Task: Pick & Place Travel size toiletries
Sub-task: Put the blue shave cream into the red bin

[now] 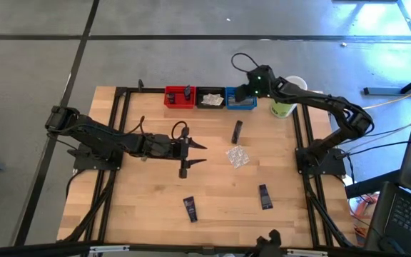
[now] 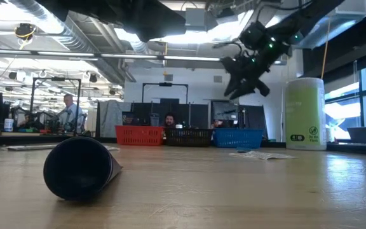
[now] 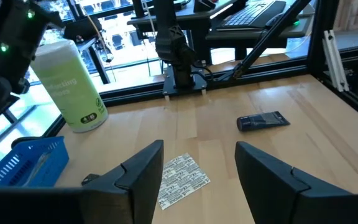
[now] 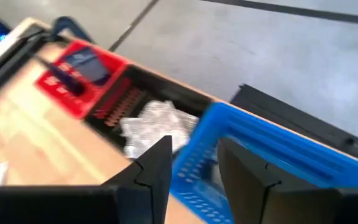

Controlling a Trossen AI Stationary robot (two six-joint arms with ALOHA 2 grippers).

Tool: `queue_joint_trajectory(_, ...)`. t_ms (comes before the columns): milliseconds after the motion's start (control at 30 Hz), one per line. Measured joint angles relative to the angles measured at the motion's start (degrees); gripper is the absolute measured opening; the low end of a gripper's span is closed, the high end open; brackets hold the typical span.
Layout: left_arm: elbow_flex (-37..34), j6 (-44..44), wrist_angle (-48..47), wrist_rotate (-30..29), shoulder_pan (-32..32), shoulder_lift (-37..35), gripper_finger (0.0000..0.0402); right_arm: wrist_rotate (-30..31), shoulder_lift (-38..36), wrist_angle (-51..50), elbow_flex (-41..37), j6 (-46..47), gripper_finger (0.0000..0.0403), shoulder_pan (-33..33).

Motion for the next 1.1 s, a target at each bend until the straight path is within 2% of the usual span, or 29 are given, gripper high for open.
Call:
queue_joint_trajectory(200,0.0,0.0,0.0,-0.07,-0.2,0.01,0.0196,0.18,0.0,-6.88,5.74,-2.13,0.0086,5.87)
queue_joint_trajectory(433,0.0,-0.01,0.0,-0.07,-0.2,0.01,0.0196,6.69,-0.04,-16.64,10.81,-1.78,0.0009,15.53)
queue_joint_trajectory(667,0.0,0.0,0.0,-0.07,-0.2,0.01,0.0196,10.95,-0.05,-22.33,14.8,0.82,0.0026,22.5)
queue_joint_trajectory(933,0.0,0.0,0.0,-0.07,-0.21,0.01,0.0196,11.5,-1.77,-31.04,16.49,3.21,0.0005,29.15)
queue_joint_trajectory(1100,0.0,-0.48,0.0,-0.07,-0.2,0.01,0.0196,15.55,-3.73,-39.8,16.45,7.27,0.001,34.57)
